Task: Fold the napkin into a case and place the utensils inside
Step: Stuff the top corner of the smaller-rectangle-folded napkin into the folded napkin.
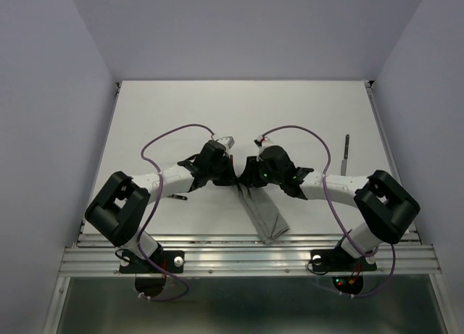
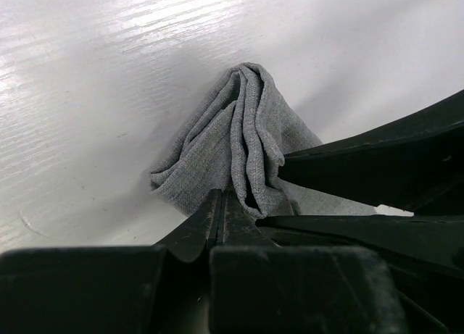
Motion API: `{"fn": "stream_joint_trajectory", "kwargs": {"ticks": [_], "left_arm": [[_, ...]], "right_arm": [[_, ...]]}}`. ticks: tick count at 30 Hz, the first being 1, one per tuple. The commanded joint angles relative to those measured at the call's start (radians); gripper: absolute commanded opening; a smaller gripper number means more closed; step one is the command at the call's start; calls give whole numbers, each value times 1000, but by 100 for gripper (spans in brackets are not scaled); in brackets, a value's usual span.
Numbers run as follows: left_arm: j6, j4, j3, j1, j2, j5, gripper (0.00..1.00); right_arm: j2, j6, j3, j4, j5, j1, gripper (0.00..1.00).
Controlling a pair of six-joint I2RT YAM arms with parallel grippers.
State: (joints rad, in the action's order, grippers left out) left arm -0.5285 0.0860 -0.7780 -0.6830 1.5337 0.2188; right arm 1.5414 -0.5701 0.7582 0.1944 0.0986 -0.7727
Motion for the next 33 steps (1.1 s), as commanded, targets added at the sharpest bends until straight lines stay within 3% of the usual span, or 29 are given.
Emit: {"fn": "stream_joint_trajectory", "kwargs": {"ticks": [1, 2, 4, 7, 16, 25, 33], "left_arm": [[8, 26, 2, 3, -37, 14, 0], [9, 27, 2, 3, -38, 14, 0], [9, 27, 3, 3, -40, 14, 0], [10, 26, 5, 3, -41, 13, 0], [19, 5, -10, 3, -50, 5, 0], [12, 0, -30, 3, -52, 5, 0], [16, 1, -47, 3, -38, 17, 0]], "right_arm": [[22, -13, 29, 76, 12, 4, 38], [22, -17, 29, 79, 9, 4, 34], [25, -25, 23, 88, 1, 4, 15], [26, -31, 23, 85, 6, 4, 1], [40, -28, 24, 8, 65, 4, 1], [124, -7, 105, -184, 104, 4, 1], [242, -11, 177, -179, 136, 4, 1]]}}
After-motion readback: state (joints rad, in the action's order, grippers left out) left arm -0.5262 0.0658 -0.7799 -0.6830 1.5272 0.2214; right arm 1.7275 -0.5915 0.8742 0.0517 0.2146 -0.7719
